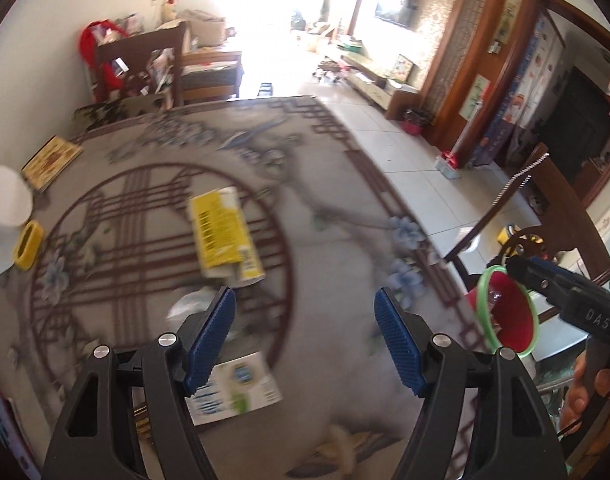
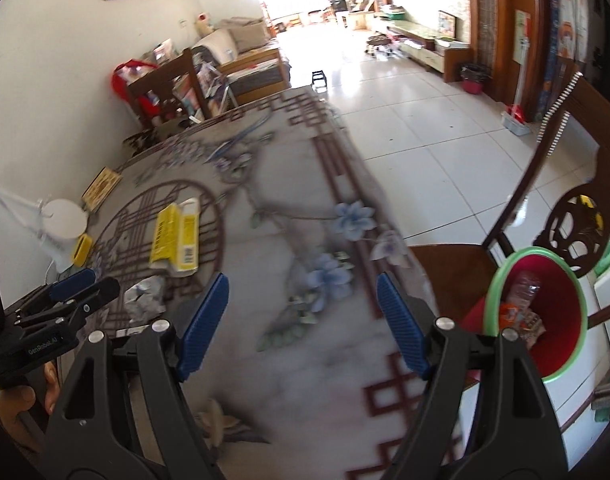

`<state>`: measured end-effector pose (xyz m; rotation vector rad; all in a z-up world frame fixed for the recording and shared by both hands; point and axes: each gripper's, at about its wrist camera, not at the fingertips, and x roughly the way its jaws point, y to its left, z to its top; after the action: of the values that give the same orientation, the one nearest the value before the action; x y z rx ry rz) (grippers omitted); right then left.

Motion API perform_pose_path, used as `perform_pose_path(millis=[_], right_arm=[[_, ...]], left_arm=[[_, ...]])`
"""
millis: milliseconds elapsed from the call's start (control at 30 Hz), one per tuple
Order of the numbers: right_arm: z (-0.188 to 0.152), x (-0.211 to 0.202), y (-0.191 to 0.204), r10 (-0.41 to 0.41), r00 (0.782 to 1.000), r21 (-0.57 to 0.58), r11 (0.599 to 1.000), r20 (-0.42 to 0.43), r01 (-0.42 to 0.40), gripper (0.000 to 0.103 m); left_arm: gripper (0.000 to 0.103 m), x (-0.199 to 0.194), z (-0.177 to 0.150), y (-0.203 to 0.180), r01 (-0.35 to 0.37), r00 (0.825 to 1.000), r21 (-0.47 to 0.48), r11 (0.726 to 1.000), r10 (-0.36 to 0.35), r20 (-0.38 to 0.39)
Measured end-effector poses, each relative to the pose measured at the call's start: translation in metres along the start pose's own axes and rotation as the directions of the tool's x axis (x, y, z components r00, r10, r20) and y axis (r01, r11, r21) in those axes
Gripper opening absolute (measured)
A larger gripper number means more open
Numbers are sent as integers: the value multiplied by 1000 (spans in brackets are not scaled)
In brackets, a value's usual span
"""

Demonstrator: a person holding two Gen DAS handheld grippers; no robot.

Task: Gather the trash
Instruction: 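Move both open tools back over the table, then grasp the white milk carton with the right tool while the left tool grasps the brown cigarette pack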

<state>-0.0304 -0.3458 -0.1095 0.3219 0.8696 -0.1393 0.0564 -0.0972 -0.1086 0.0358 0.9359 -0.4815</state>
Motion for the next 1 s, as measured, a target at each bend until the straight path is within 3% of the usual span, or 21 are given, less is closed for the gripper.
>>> perform_pose_path(millis=[200,333,500,700,767,867,1000], right_arm=[[-4,19,55,44,998,-72,996,-46,-47,75],[-7,39,90,71,991,-164,982,-117,-89,76],[-14,66,144,91,967,-363,915,-237,-175,77],[-31,93,201,51,923,-593,752,-381,-287,78],[-41,99,218,24,906,-662,675,-423,-326,78],[-54,108,235,-17,882,-724,578,-471,-375,79],[-69,125,247,-78,850,-765,486,-520,-423,79]], left_arm=[[69,-1,-35,63,-75,995,-45,996,72,-68],[69,4,-75,100,-109,981,-102,989,91,-171],[69,18,-121,128,-104,959,-169,980,53,-280],[64,34,-140,143,-84,953,-248,965,5,-301],[55,35,-143,147,-79,957,-271,959,-3,-292],[48,36,-148,155,-78,961,-305,949,-10,-277],[41,29,-150,164,-75,973,-347,935,-7,-230]])
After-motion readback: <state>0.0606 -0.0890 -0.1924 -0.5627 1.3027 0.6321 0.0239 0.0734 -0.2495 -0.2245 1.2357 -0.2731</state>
